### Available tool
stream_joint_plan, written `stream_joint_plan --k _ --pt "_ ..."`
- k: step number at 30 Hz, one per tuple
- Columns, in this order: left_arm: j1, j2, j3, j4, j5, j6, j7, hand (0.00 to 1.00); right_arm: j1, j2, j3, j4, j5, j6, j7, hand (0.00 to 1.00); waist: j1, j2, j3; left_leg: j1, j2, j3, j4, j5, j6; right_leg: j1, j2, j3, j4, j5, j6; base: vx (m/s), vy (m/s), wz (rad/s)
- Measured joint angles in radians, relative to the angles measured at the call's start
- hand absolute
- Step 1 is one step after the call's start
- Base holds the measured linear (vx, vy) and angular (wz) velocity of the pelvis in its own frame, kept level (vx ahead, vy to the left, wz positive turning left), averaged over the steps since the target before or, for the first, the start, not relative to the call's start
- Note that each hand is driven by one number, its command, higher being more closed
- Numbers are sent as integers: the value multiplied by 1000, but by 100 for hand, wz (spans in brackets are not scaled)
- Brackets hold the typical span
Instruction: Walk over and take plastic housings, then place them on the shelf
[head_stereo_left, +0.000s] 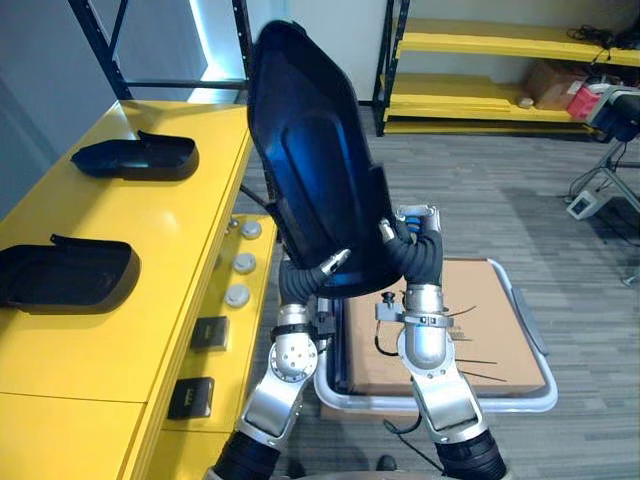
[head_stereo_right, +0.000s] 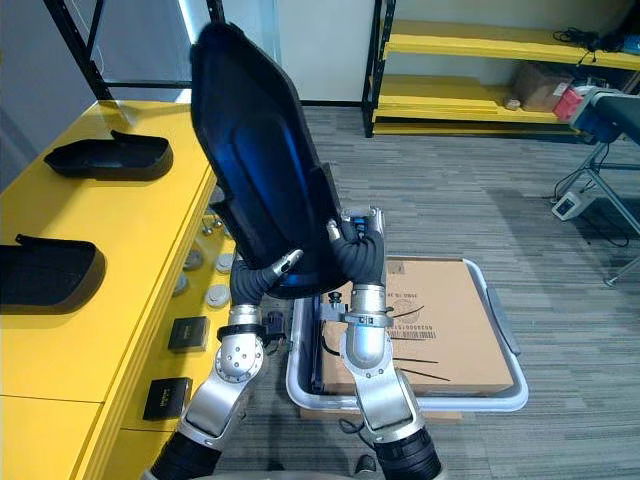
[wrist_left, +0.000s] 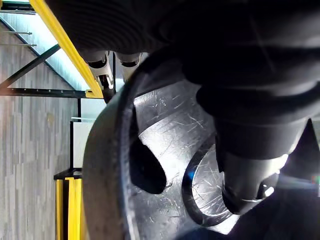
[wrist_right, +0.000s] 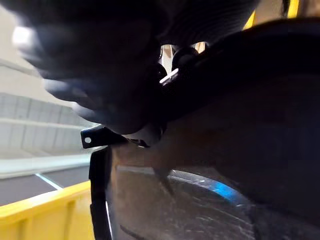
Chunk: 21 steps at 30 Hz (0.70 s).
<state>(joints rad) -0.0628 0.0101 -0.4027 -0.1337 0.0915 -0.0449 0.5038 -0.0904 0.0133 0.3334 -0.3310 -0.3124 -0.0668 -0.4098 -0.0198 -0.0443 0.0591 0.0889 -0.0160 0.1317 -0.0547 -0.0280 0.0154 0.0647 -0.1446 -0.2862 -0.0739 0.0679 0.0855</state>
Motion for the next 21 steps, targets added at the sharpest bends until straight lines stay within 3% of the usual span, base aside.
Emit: stream_joint_plan --k 1,2,5,8,15,18,21 --pt "0 0 -1 0 -1 0 0 100 0 -4 0 0 6 0 0 100 -1 0 0 0 0 0 0 0 0 0 0 0 0 0 0 -46 -14 -1" --pt "0 1 -3 0 -2 0 0 100 0 -14 1 0 22 0 1 0 -3 0 -2 0 0 1 0 0 0 0 0 1 0 0 0 -43 -16 -1" --pt "0 4 -7 0 -12 0 1 100 0 -35 3 0 58 -10 3 0 -15 3 -10 0 0 1 0 0 0 -1 0 1 0 0 0 -40 -19 0" --pt "0 10 -6 0 -21 0 1 100 1 -67 8 0 102 -49 25 0 -21 4 -18 1 0 4 0 0 0 -1 1 4 0 0 0 -13 -6 -2" --pt "1 20 21 -2 -20 1 -26 100 1 -193 -8 -10 169 -110 128 0 -19 5 -20 3 1 6 0 0 0 1 1 6 0 2 -1 -47 -18 -1" --pt "4 23 39 -25 -18 0 -51 100 3 -233 -64 -59 221 -130 176 0 -19 5 -20 4 1 6 0 0 0 1 1 7 1 2 -1 -29 -12 0" --pt "28 22 66 -52 -2 -2 -76 100 3 -228 -200 -130 297 -182 199 0 -21 6 -21 7 1 8 -4 0 0 1 2 9 1 2 -1 0 0 0"
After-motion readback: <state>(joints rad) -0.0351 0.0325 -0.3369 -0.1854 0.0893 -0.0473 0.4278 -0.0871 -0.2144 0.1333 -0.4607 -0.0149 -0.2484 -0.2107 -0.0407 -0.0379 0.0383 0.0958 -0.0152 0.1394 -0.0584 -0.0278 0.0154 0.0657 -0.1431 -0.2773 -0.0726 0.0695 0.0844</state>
